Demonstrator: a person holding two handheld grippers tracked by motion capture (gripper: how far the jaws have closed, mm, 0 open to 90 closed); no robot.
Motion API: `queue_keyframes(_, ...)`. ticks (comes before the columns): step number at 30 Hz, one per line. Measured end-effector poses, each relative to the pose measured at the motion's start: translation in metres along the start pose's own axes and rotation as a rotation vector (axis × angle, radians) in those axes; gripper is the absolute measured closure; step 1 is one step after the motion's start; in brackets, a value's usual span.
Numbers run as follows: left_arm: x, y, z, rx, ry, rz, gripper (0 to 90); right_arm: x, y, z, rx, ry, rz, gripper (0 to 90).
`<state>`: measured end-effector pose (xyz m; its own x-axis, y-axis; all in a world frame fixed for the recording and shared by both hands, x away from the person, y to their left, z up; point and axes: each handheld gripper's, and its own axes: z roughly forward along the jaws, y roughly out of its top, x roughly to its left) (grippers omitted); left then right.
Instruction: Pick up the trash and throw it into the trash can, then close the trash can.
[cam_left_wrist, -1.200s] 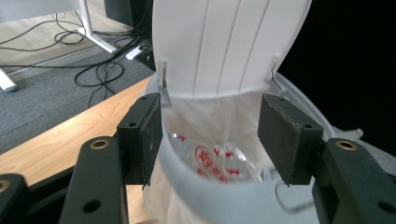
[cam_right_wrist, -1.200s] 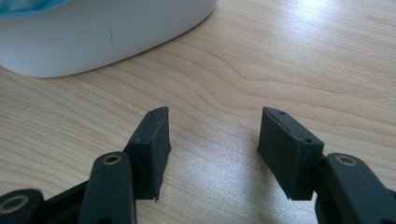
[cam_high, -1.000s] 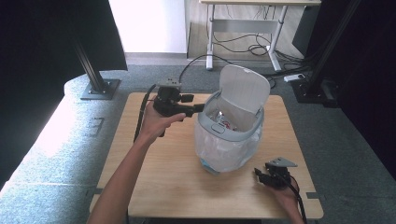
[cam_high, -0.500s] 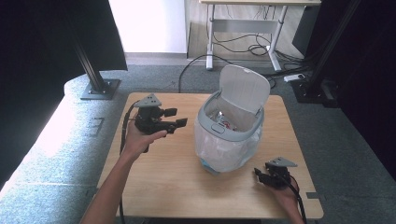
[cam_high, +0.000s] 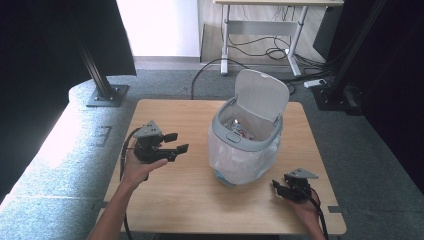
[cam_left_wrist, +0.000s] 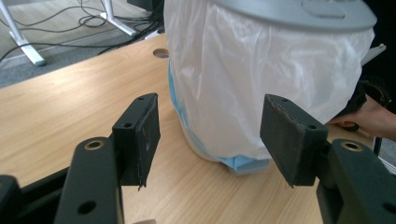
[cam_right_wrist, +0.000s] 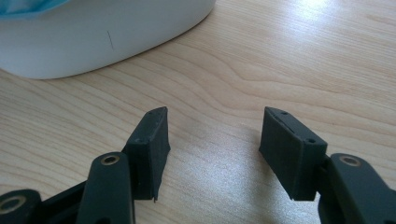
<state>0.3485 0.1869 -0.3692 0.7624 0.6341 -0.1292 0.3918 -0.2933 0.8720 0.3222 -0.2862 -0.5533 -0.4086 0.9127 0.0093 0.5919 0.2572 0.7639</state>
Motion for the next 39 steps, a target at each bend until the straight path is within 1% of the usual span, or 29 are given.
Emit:
queue_keyframes(1,0.0,0.0,0.0,0.0,0.0,0.0,38.2,0.0,0.0,0.0,0.0,0.0,0.0,41.5)
queue_keyframes(3,0.0,-0.006,0.002,0.005,0.003,-0.004,38.2,0.0,0.0,0.0,0.0,0.0,-0.001,41.5)
queue_keyframes(5,0.001,-0.009,0.003,0.005,0.0,-0.01,38.2,0.0,0.0,0.0,0.0,0.0,-0.001,41.5)
queue_keyframes(10,0.002,-0.009,0.004,0.009,0.004,-0.009,38.4,0.0,0.0,0.0,0.001,0.0,0.0,40.3)
queue_keyframes(13,0.003,-0.009,0.005,0.014,0.008,-0.009,38.5,0.0,0.001,-0.001,0.005,0.007,-0.008,38.3)
queue_keyframes(15,0.003,-0.009,0.006,0.013,0.007,-0.011,38.4,0.0,0.003,-0.002,0.004,0.004,-0.013,38.1)
queue_keyframes(16,0.003,-0.01,0.006,0.013,0.005,-0.01,38.4,-0.001,0.005,-0.006,-0.012,0.001,-0.009,38.1)
queue_keyframes(17,0.002,-0.01,0.007,0.015,0.004,-0.009,38.3,-0.003,0.008,-0.011,-0.037,0.013,-0.005,37.3)
queue_keyframes(18,0.002,-0.012,0.009,0.021,0.006,-0.006,38.2,-0.004,0.013,-0.02,-0.065,0.012,-0.014,36.8)
queue_keyframes(19,0.002,-0.013,0.01,0.023,0.007,-0.006,38.2,-0.005,0.015,-0.024,-0.078,0.013,-0.013,36.6)
queue_keyframes(20,0.002,-0.013,0.01,0.023,0.007,-0.006,38.2,-0.005,0.015,-0.024,-0.078,0.013,-0.013,36.6)
queue_keyframes(21,0.002,-0.015,0.011,0.028,0.006,-0.007,38.2,-0.007,0.019,-0.033,-0.098,0.027,-0.008,36.5)
queue_keyframes(23,0.002,-0.017,0.012,0.028,0.004,-0.01,38.3,-0.012,0.024,-0.042,-0.114,0.047,0.002,36.2)
queue_keyframes(24,0.002,-0.019,0.012,0.029,0.005,-0.014,38.3,-0.012,0.024,-0.042,-0.114,0.047,0.002,36.2)
queue_keyframes(26,0.003,-0.022,0.013,0.036,0.01,-0.014,38.3,-0.017,0.032,-0.052,-0.14,0.065,0.017,35.8)
queue_keyframes(27,0.003,-0.023,0.013,0.036,0.011,-0.015,38.4,-0.021,0.042,-0.061,-0.161,0.078,0.024,35.4)
queue_keyframes(28,0.004,-0.024,0.013,0.037,0.012,-0.019,38.4,-0.021,0.042,-0.061,-0.161,0.078,0.024,35.4)
queue_keyframes(29,0.004,-0.025,0.013,0.037,0.015,-0.021,38.3,-0.024,0.055,-0.071,-0.186,0.089,0.02,34.8)
queue_keyframes(30,0.004,-0.025,0.013,0.037,0.015,-0.021,38.3,-0.024,0.055,-0.071,-0.186,0.089,0.02,34.8)
queue_keyframes(31,0.004,-0.026,0.013,0.035,0.017,-0.022,38.3,-0.026,0.069,-0.082,-0.213,0.103,0.01,34.2)
queue_keyframes(32,0.004,-0.026,0.013,0.035,0.017,-0.022,38.3,-0.026,0.069,-0.082,-0.213,0.103,0.01,34.2)
queue_keyframes(33,0.005,-0.027,0.013,0.036,0.016,-0.023,38.3,-0.027,0.084,-0.092,-0.239,0.119,-0.002,33.5)
queue_keyframes(34,0.005,-0.027,0.013,0.036,0.016,-0.023,38.3,-0.027,0.084,-0.092,-0.239,0.119,-0.002,33.5)
queue_keyframes(37,0.005,-0.029,0.014,0.036,0.017,-0.025,38.3,-0.026,0.105,-0.102,-0.265,0.146,-0.003,33.0)
queue_keyframes(38,0.005,-0.029,0.014,0.035,0.016,-0.028,38.3,-0.025,0.11,-0.104,-0.269,0.149,-0.006,32.7)
queue_keyframes(39,0.005,-0.031,0.015,0.037,0.016,-0.03,38.3,-0.024,0.121,-0.107,-0.276,0.151,-0.01,32.7)
